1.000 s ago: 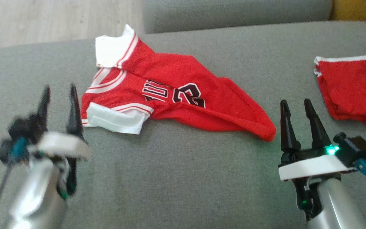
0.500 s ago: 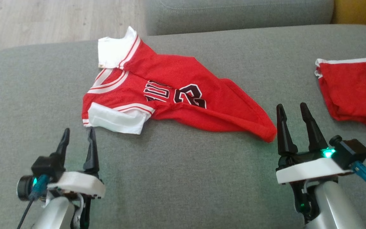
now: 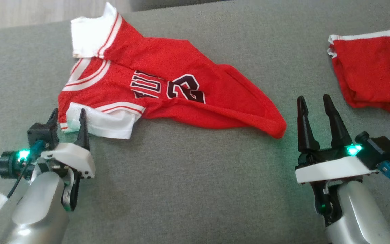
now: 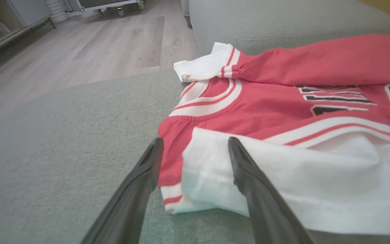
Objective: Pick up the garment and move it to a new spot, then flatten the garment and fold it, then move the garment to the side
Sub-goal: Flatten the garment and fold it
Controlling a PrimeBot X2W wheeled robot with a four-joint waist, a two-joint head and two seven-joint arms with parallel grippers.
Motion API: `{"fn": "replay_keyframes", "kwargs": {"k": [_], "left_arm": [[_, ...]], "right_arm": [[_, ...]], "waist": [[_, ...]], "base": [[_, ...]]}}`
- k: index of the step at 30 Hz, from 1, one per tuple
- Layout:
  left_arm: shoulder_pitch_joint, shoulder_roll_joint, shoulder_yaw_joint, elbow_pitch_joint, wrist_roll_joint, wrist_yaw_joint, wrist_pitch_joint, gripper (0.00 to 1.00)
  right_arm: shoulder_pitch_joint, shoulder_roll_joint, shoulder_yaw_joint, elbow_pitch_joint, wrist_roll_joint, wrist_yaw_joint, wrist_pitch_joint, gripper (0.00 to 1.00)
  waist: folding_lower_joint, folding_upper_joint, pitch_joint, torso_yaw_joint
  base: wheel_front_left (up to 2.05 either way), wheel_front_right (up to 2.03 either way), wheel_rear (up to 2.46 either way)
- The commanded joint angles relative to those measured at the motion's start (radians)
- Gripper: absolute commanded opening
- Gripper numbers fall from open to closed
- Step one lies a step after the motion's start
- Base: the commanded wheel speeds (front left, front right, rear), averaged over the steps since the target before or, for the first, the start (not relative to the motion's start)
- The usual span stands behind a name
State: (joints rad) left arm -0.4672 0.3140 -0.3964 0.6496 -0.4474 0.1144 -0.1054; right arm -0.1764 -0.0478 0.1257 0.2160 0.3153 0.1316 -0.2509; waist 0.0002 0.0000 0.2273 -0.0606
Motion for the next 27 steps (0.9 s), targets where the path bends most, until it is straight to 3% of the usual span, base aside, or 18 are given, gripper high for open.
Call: {"fn": "replay_keyframes", "kwargs": {"k": [1,9,10,11,12,20,27], "left_arm": [[-0.049,0.037,0.018,-0.002,0.014,-0.002,-0.002,1.0],[-0.096,0.018,0.0,0.08,0.009,-0.032,-0.019,0.97],[-0.101,0.016,-0.002,0.088,0.009,-0.034,-0.021,0.45],[-0.106,0.014,-0.005,0.096,0.01,-0.036,-0.022,0.13],[-0.111,0.013,-0.008,0.104,0.01,-0.039,-0.022,0.0],[-0.127,0.005,0.004,0.105,-0.002,-0.042,-0.095,0.0],[-0.099,0.015,0.018,0.031,-0.023,-0.051,-0.114,0.0]], "right_arm": [[-0.029,-0.002,0.018,-0.037,0.0,-0.001,-0.011,1.0],[-0.036,-0.002,0.011,-0.035,0.006,-0.001,-0.011,1.0],[-0.037,-0.002,0.012,-0.034,0.006,-0.001,-0.011,1.0],[-0.039,-0.002,0.012,-0.034,0.007,-0.001,-0.011,1.0],[-0.04,-0.002,0.012,-0.033,0.007,-0.001,-0.011,1.0],[-0.035,-0.002,0.008,-0.019,0.005,-0.001,-0.011,1.0],[-0.014,-0.002,0.001,0.001,0.007,-0.001,-0.011,1.0]], "waist": [[-0.0002,0.0,0.021,-0.016],[-0.0002,0.0,0.032,-0.022],[-0.0002,0.0,0.032,-0.022],[-0.0002,0.0,0.031,-0.021],[-0.0002,0.0,0.03,-0.021],[-0.0002,0.0,-0.007,-0.01],[-0.0002,0.0,-0.081,0.039]], "base": [[0.0,0.0,0.0],[0.0,0.0,0.0],[0.0,0.0,0.0],[0.0,0.0,0.0],[0.0,0.0,0.0],[0.0,0.0,0.0],[0.0,0.0,0.0]]}}
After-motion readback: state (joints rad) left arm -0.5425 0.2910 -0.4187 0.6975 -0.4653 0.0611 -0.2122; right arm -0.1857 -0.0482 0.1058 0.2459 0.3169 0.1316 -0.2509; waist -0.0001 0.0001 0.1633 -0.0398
